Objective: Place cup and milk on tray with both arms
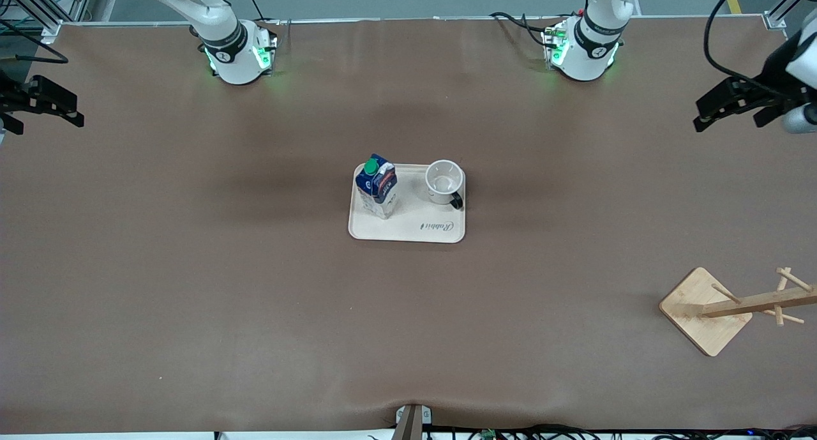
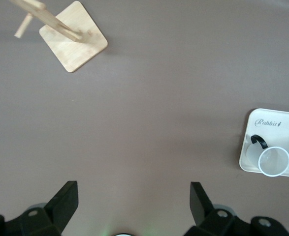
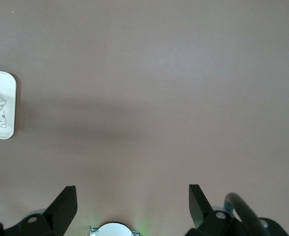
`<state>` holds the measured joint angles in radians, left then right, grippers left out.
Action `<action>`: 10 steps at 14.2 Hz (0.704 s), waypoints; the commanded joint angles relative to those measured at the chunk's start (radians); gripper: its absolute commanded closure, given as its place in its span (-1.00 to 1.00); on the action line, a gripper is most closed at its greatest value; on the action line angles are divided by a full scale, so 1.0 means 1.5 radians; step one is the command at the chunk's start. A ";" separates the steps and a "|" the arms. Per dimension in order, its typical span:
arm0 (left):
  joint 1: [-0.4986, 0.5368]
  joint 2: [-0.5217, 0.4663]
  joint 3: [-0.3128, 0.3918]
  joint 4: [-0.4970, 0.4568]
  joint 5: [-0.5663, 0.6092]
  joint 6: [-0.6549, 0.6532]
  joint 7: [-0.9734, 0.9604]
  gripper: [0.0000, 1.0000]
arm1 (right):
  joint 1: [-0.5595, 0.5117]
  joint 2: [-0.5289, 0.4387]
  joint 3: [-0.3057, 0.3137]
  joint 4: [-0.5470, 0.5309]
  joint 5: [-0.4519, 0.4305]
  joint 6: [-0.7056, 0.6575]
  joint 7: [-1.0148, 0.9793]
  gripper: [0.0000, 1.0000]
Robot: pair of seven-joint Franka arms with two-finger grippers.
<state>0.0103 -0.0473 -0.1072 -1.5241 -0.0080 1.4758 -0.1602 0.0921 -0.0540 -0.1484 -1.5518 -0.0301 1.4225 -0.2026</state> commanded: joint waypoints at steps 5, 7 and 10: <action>0.001 0.001 -0.011 -0.001 -0.003 0.002 -0.004 -1.00 | 0.003 0.003 0.002 0.013 -0.008 -0.012 -0.004 -1.00; 0.002 -0.001 -0.010 0.001 -0.003 -0.001 0.002 -1.00 | 0.004 0.003 0.002 0.014 -0.001 -0.012 -0.004 -1.00; 0.004 -0.004 -0.010 0.005 0.000 -0.007 0.004 -1.00 | 0.004 0.003 0.003 0.014 -0.001 -0.012 -0.004 -1.00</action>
<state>0.0104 -0.0440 -0.1198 -1.5256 -0.0080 1.4762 -0.1602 0.0958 -0.0540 -0.1465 -1.5517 -0.0298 1.4210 -0.2029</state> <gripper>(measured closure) 0.000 0.000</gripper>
